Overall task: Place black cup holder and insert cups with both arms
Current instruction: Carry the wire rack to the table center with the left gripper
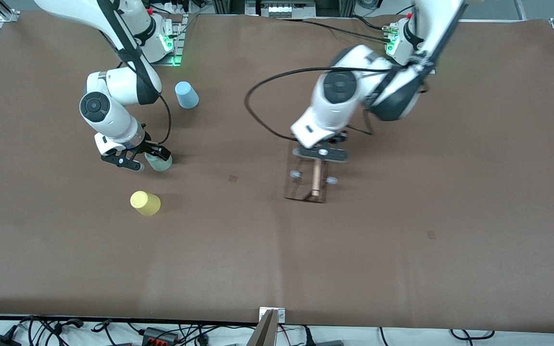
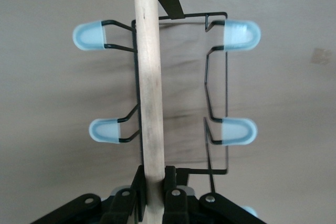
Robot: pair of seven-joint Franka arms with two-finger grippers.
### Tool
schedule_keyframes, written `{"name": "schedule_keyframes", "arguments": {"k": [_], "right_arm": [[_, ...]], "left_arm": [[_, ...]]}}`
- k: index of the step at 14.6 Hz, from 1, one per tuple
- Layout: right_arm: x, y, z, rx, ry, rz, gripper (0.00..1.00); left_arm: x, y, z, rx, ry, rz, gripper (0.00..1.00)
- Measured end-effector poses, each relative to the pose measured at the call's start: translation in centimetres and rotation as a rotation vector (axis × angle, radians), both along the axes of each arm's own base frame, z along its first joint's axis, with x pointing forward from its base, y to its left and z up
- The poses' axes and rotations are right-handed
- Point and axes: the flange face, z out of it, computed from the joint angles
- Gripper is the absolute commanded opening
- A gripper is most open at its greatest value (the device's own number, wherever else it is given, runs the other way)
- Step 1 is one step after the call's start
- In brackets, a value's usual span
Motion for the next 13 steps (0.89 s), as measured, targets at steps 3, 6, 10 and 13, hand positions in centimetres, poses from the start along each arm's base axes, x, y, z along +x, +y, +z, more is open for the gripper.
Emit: {"name": "schedule_keyframes", "arguments": {"k": [3,6,10,13], "right_arm": [[0.0,0.1,0.1,0.001,-0.003,0.001,0.26],[0.3,0.2,0.4,0.003,-0.015,0.011,0.24],[1.9,0.5,4.7,0.012,-0.035,0.084,0.24],[3.1,0.7,9.9,0.016,-0.035,0.096,0.24]], "left_arm": [[-1.0,-3.3,-1.9,-0.003,0.019,0.009,0.01],[-1.6,-4.9,-2.8,-0.017,0.011,0.014,0.06],[-1.6,-5.0,-2.9,-0.017,0.010,0.013,1.00],[-0.8,-4.6,-2.4,-0.015,-0.011,0.016,1.00]]}}
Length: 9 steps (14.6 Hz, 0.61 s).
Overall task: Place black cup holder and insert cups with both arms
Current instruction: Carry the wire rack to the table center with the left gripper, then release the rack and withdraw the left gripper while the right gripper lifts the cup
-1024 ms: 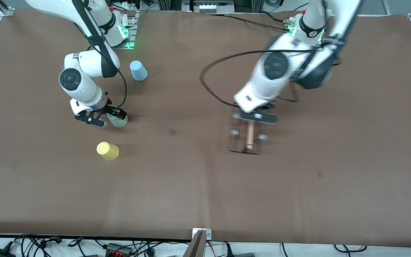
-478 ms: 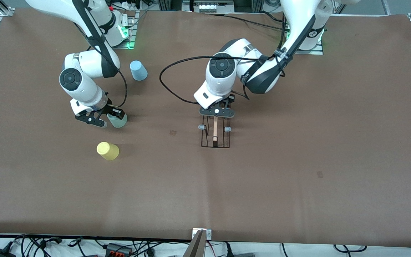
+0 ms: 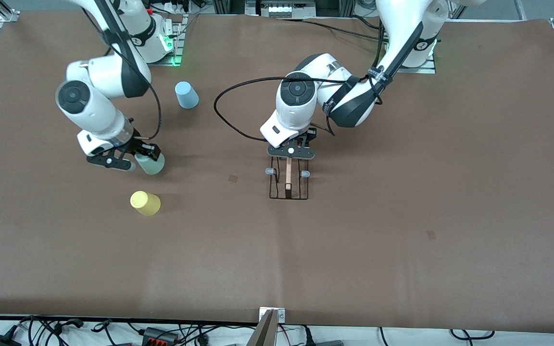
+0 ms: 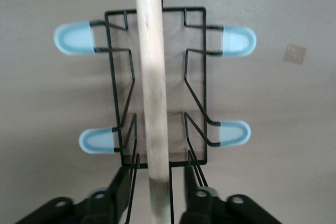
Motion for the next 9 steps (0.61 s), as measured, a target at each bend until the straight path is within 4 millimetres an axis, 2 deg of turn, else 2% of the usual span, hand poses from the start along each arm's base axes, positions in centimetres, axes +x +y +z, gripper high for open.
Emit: {"name": "schedule_keyframes", "arguments": {"k": [2,3,5,7,9], "right_arm": [[0.5,0.2,2.7,0.000,0.007,0.001,0.24],[0.6,0.4,3.7,0.001,0.009,0.005,0.24],[0.3,2.3,5.6,0.010,-0.006,0.017,0.24],[-0.9,6.0,7.3,0.021,-0.021,-0.018,0.23],[-2.9,11.7,9.4,0.047,-0.044,-0.079,0.23]], "left_arm": [[1.4,1.3,1.9,-0.007,-0.018,0.022,1.00],[2.3,2.6,3.2,0.002,-0.015,0.029,1.00],[4.3,6.6,6.7,0.026,0.000,-0.004,1.00],[6.4,11.9,10.4,0.050,0.035,-0.072,1.00],[8.7,18.5,13.0,0.055,0.072,-0.136,1.00]]}}
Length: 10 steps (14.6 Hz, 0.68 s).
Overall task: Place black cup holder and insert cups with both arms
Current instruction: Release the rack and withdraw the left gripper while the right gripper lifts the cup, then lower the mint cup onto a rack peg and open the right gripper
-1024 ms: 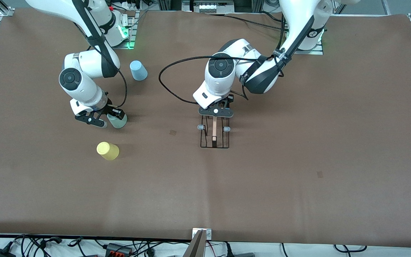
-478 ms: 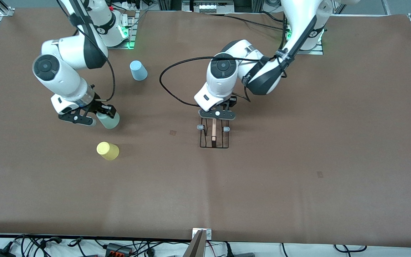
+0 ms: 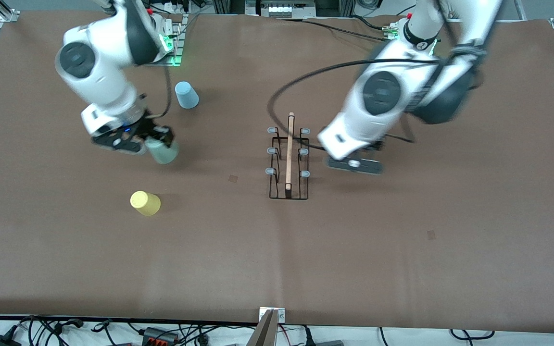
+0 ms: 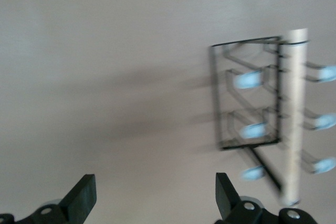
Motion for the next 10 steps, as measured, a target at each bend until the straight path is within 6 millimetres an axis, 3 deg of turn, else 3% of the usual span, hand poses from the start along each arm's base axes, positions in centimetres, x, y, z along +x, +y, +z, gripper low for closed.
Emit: {"name": "schedule_keyframes", "arguments": {"k": [3,6,8,10], "right_arm": [[-3.3,9.2,3.4,0.077,-0.011,-0.129,0.23],[-5.7,17.4,4.7,0.139,0.010,-0.257,0.23],[-6.7,22.3,3.7,0.142,0.023,-0.305,0.23],[-7.0,25.6,1.0,0.108,0.024,-0.330,0.23]], "left_arm": [[2.8,10.5,0.9,-0.007,0.059,-0.010,1.00],[4.3,18.9,0.3,-0.018,0.086,0.060,1.00],[3.9,22.1,-0.6,-0.018,0.103,0.085,1.00],[2.7,22.8,-1.1,-0.011,0.099,0.084,1.00]]}}
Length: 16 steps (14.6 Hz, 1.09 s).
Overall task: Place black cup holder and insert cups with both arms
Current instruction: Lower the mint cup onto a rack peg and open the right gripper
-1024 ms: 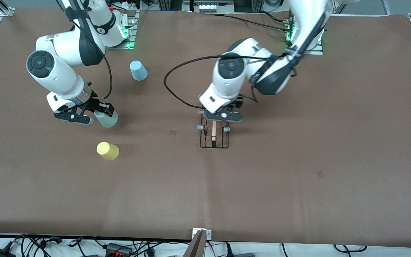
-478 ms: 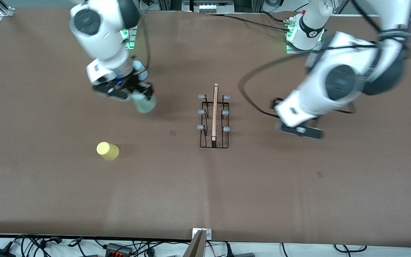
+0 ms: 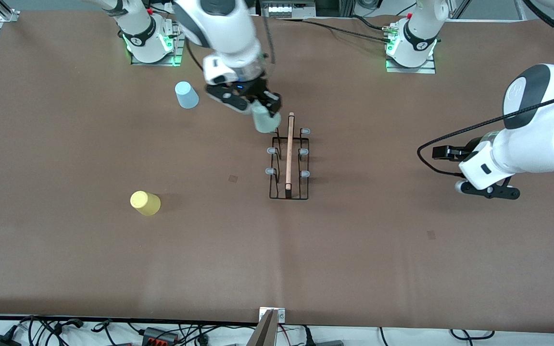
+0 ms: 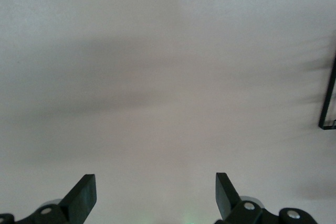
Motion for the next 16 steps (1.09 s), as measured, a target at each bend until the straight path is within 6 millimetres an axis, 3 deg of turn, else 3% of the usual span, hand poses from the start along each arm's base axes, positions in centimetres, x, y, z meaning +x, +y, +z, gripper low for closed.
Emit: {"name": "schedule_keyframes", "arguments": {"k": [3,6,7,8,9,13,16], "right_arm": [[0.5,1.1,-4.1,-0.041,0.035,0.000,0.23],[0.7,0.9,-5.4,-0.057,0.051,-0.003,0.24],[0.7,0.9,-5.4,-0.059,0.052,-0.002,0.39],[0.6,0.9,-5.6,-0.061,0.054,-0.001,0.83],[0.5,0.9,-5.8,-0.063,0.056,-0.001,1.00],[0.8,0.7,-6.2,-0.069,0.057,-0.004,1.00],[3.3,-1.4,-4.9,-0.078,0.028,0.025,1.00]], "left_arm": [[-1.6,0.2,-0.5,0.032,-0.029,-0.053,1.00],[-2.1,1.1,-0.1,0.037,-0.045,-0.071,1.00],[-2.1,1.2,0.4,0.037,-0.053,-0.073,1.00],[-2.0,1.2,1.5,0.036,-0.063,-0.082,1.00],[-2.1,1.3,3.0,0.033,-0.067,-0.099,1.00],[-2.8,3.3,8.8,0.014,-0.062,-0.175,1.00],[-3.6,5.8,12.4,-0.010,-0.116,-0.119,1.00]]}}
